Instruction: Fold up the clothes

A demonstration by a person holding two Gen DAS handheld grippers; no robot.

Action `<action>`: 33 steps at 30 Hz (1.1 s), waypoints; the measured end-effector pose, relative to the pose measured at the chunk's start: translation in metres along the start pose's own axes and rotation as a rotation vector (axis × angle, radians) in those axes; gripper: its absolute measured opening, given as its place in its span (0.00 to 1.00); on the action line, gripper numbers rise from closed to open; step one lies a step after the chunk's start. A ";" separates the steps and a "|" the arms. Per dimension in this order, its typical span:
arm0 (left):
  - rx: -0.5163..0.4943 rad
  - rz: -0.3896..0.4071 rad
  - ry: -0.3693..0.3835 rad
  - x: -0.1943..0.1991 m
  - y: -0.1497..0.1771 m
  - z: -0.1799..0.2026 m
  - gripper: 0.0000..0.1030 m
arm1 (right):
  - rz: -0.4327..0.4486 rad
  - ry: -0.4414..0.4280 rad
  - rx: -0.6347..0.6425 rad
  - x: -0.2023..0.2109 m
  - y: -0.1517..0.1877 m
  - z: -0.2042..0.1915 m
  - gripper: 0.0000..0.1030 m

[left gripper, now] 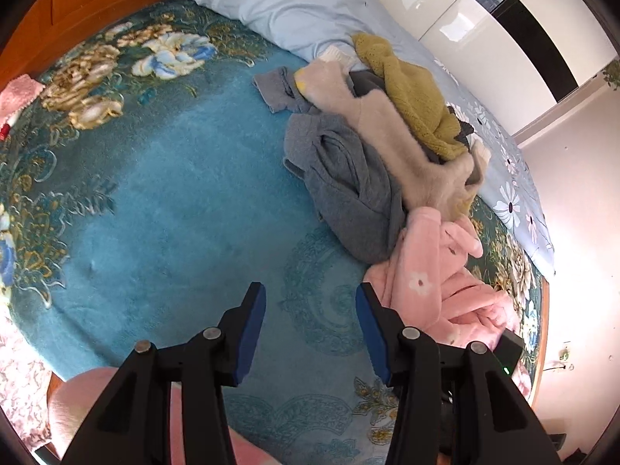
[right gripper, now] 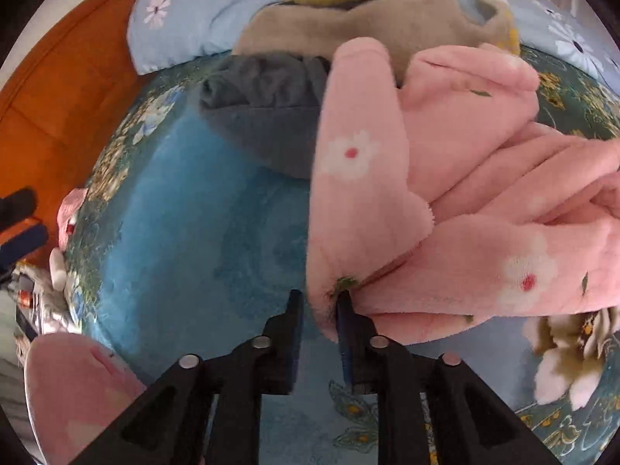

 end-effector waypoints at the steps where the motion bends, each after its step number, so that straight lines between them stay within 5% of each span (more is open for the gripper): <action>1: 0.003 -0.020 0.005 -0.008 -0.001 0.004 0.48 | 0.012 -0.031 0.015 0.010 0.001 0.000 0.47; 5: 0.018 -0.097 0.020 -0.047 -0.006 0.027 0.49 | 0.124 -0.113 -0.039 0.064 -0.002 0.033 0.57; 10: 0.040 -0.177 0.011 -0.109 -0.013 0.065 0.57 | 0.212 0.023 -0.237 0.095 -0.005 0.123 0.60; 15: 0.047 -0.248 -0.021 -0.167 -0.013 0.099 0.58 | 0.176 0.079 -0.390 0.107 0.008 0.194 0.60; 20: -0.017 -0.277 -0.123 -0.201 -0.007 0.116 0.58 | 0.145 0.116 -0.401 0.109 0.018 0.216 0.60; 22: -0.033 -0.269 -0.135 -0.193 -0.009 0.110 0.44 | 0.136 0.124 -0.418 0.107 0.020 0.223 0.60; 23: -0.041 -0.265 -0.140 -0.189 -0.010 0.107 0.18 | 0.134 0.125 -0.427 0.106 0.020 0.225 0.60; 24: -0.048 -0.260 -0.145 -0.184 -0.012 0.104 0.08 | 0.132 0.126 -0.434 0.105 0.020 0.226 0.60; 28: -0.055 -0.224 -0.129 -0.156 -0.023 0.089 0.06 | 0.120 0.121 -0.455 0.101 0.020 0.223 0.60; 30: -0.033 -0.123 -0.028 -0.106 -0.047 0.078 0.06 | 0.126 0.112 -0.465 0.102 0.018 0.220 0.60; 33: -0.050 0.139 0.103 0.002 -0.078 0.049 0.05 | 0.155 0.103 -0.470 0.109 0.014 0.216 0.60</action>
Point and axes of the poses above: each gripper's, at about its wrist camera, not at the fingertips, and x roughly against the way its jaws point, z to its right, y to its underside, the point moved 5 cm from there along -x, roughly the way its jaws point, and after that the axes turned 9 degrees about y, right-handed, at the moved point
